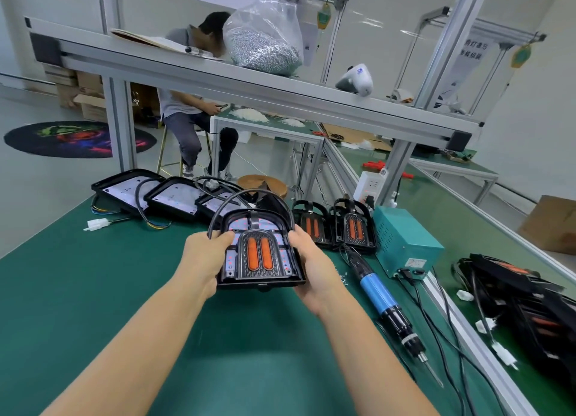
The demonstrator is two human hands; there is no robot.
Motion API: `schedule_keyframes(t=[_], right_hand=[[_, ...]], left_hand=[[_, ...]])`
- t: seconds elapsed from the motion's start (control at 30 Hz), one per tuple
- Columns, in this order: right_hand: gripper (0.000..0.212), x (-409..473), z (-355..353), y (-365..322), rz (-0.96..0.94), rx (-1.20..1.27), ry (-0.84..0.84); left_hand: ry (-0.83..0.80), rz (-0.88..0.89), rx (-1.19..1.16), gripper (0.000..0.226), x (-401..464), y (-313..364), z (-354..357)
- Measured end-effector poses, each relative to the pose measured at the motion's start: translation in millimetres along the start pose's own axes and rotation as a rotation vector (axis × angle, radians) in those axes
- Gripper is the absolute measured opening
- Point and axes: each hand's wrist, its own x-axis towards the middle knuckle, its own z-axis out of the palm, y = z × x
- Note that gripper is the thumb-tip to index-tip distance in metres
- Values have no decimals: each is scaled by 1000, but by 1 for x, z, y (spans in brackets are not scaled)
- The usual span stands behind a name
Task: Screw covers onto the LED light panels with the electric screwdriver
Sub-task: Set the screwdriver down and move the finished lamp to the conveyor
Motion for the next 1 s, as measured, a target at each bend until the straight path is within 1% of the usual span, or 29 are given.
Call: schedule_keyframes(t=[0.07, 0.13, 0.27, 0.4, 0.53, 0.73, 0.87, 1.0], right_hand=[[30, -7, -6, 0, -11, 12, -12], [36, -12, -11, -1, -32, 30, -1], [36, -22, -25, -7, -144, 31, 45], [35, -37, -43, -19, -232, 8, 126], [36, -52, -66, -30, -296, -14, 217], [34, -78, -103, -49, -357, -23, 348], [33, -98, -130, -66, -409, -12, 461], [34, -117, -160, -85, -446, -51, 580]], left_hand=[[-56, -4, 11, 13, -2, -3, 4], [-112, -4, 9, 13, -6, -4, 10], [-212, 6, -11, 13, -14, -7, 28], [-299, 22, -13, 20, -22, -12, 53], [-412, 22, -37, 16, -31, -17, 80], [-526, 32, -64, 11, -50, -25, 127], [-592, 37, -17, 33, -65, -34, 164], [-674, 39, 3, 38, -79, -48, 207]])
